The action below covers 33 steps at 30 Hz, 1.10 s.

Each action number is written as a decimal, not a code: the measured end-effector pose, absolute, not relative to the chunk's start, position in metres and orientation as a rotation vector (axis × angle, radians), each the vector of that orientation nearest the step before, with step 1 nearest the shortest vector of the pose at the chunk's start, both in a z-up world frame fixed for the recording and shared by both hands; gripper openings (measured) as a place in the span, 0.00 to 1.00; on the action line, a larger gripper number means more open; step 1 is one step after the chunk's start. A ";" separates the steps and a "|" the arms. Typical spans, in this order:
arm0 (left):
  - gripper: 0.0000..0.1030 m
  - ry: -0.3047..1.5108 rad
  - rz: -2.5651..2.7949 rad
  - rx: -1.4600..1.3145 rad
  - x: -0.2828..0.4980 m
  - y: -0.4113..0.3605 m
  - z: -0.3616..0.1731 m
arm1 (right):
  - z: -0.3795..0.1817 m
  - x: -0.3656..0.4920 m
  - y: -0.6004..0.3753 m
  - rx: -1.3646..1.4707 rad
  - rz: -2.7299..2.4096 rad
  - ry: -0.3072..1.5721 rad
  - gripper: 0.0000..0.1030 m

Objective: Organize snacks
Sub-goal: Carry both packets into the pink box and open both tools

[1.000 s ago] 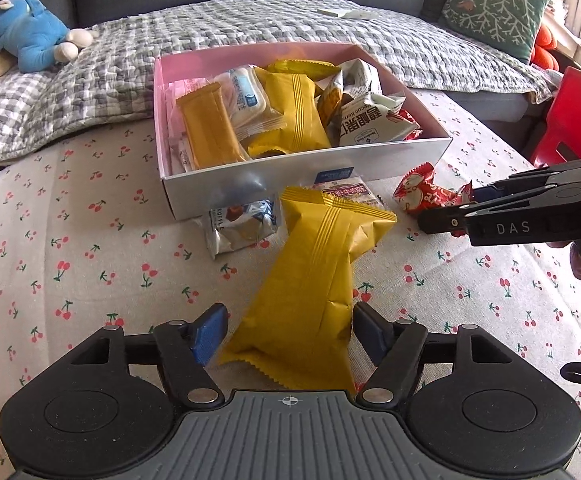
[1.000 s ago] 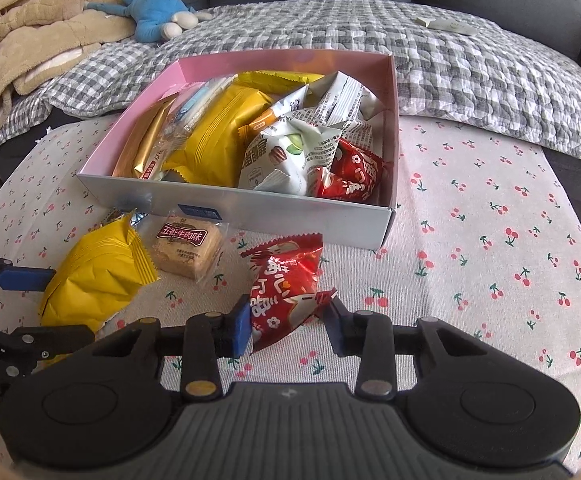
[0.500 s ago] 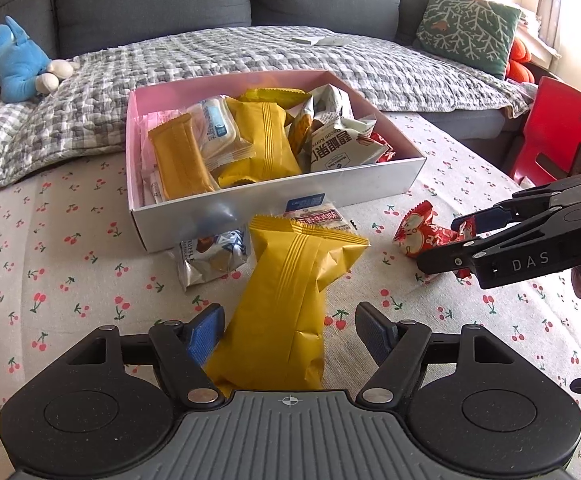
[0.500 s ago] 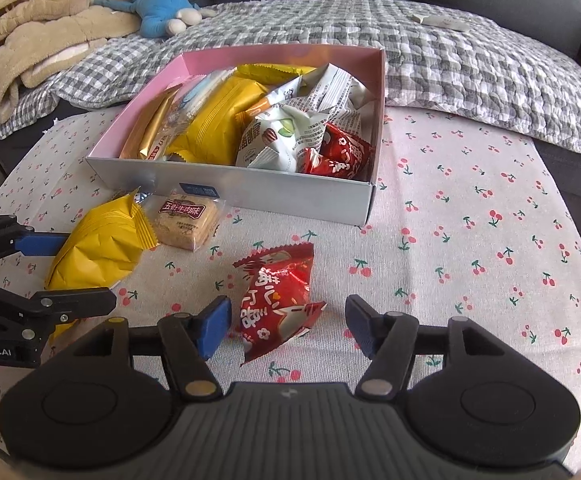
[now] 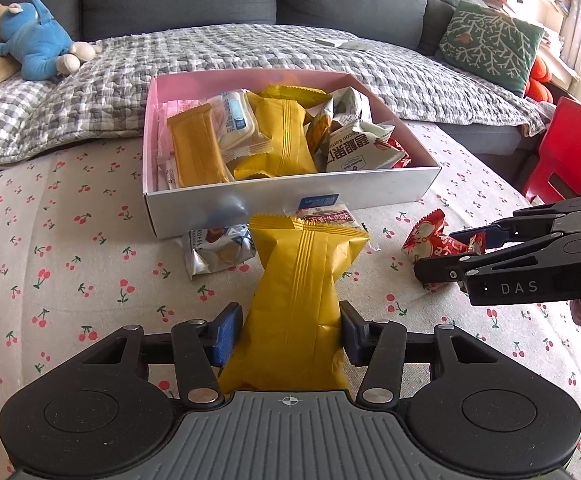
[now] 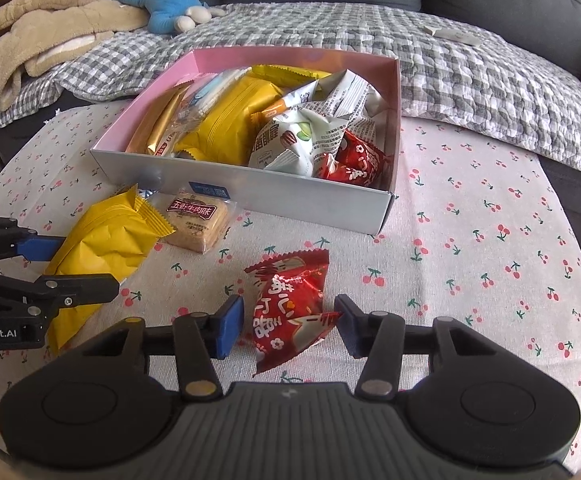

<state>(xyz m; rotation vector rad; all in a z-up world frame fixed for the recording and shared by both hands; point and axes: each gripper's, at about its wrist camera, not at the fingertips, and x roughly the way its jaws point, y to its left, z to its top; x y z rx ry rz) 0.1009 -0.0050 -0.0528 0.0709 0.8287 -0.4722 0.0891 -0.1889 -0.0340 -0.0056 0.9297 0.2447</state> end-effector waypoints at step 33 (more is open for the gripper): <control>0.36 0.762 -0.433 0.001 0.089 -0.004 -0.012 | 0.001 0.083 -0.202 0.096 0.257 0.844 0.35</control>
